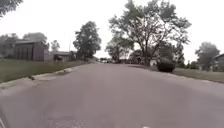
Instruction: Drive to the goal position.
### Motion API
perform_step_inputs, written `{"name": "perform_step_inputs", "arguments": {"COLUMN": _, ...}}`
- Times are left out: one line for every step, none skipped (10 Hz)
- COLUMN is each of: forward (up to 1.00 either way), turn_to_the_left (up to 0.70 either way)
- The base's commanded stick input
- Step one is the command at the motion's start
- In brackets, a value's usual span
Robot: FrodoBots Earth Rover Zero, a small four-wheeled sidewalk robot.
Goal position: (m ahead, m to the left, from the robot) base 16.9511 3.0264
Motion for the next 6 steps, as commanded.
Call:
{"name": "perform_step_inputs", "arguments": {"forward": 0.7, "turn_to_the_left": 0.0}}
{"name": "perform_step_inputs", "arguments": {"forward": 0.7, "turn_to_the_left": 0.0}}
{"name": "perform_step_inputs", "arguments": {"forward": 0.7, "turn_to_the_left": 0.0}}
{"name": "perform_step_inputs", "arguments": {"forward": 0.7, "turn_to_the_left": 0.0}}
{"name": "perform_step_inputs", "arguments": {"forward": 0.7, "turn_to_the_left": 0.0}}
{"name": "perform_step_inputs", "arguments": {"forward": 0.7, "turn_to_the_left": 0.0}}
